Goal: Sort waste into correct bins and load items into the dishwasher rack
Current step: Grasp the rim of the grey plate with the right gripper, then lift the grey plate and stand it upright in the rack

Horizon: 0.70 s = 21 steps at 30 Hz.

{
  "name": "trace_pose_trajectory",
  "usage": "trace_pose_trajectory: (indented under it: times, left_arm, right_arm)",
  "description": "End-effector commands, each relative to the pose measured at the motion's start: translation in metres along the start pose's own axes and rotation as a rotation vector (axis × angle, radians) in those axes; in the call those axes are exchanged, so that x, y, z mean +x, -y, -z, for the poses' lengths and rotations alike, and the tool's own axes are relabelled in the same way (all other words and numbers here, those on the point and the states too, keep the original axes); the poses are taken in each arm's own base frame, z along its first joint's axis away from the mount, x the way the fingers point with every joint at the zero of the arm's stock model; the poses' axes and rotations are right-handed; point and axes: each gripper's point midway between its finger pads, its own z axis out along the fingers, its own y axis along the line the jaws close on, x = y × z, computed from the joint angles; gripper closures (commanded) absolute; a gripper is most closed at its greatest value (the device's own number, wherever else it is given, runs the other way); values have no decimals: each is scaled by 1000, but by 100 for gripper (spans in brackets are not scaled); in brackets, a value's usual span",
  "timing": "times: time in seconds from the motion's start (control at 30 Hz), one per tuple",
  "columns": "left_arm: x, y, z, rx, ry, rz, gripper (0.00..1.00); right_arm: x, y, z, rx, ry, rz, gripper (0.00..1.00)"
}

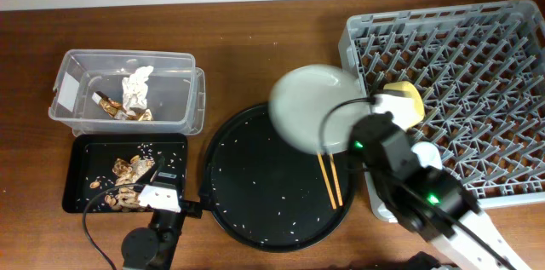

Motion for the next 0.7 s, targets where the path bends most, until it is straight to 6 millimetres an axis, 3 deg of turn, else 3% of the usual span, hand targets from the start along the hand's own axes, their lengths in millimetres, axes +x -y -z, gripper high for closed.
trace_pose_trajectory:
  times: [0.0,0.07,0.17,0.23,0.4,0.67]
  left_arm:
    - [2,0,0,2,0,-15,1]
    - [2,0,0,2,0,-15,1]
    - [2,0,0,2,0,-15,1]
    - [2,0,0,2,0,-15,1]
    - [2,0,0,2,0,-15,0]
    - [2,0,0,2,0,-15,1]
  right_arm:
    - [-74,116,55,739,347,152,96]
    - [-91,136,60,911,333,215,96]
    - [-114,154,40,1056,239,325,96]
    - [-121,166,15,1153,105,475,96]
    - [-92,173,-46,1219,-117,680,96]
    - [-77,159,-78,1161,-165,783,96]
